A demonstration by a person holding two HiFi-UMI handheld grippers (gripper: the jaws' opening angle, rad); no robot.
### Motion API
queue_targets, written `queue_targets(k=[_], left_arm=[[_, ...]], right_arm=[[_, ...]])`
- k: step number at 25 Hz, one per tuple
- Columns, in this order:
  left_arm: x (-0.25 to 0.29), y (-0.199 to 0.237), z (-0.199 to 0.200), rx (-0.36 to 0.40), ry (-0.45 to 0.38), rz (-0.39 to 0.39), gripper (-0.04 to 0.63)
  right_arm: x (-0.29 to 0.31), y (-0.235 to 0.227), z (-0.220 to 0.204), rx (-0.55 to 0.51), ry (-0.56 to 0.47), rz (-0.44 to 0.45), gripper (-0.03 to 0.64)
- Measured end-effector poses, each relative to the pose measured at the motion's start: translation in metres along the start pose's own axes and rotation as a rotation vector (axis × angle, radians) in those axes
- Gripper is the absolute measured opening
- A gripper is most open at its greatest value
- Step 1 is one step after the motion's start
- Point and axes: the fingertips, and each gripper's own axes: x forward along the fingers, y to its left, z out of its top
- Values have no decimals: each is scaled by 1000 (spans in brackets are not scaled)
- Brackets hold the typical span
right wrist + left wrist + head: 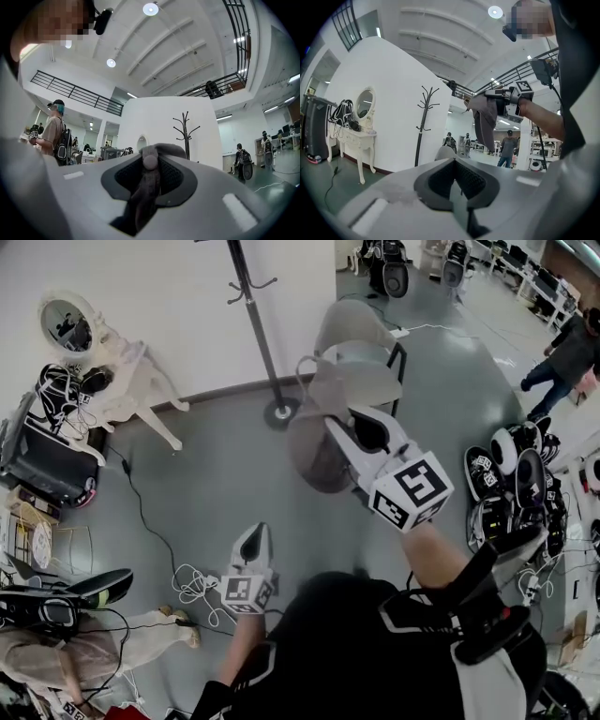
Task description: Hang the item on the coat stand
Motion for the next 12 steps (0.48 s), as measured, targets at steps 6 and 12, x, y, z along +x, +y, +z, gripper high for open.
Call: queue_targets(k=[6,12], left_arm=[[-5,11,-2,-14,5,-7,23],[-11,21,-1,-14,-8,-14,23]], right_arm=[[12,11,1,-2,8,-3,84],[21,21,5,-4,-9,-7,83]])
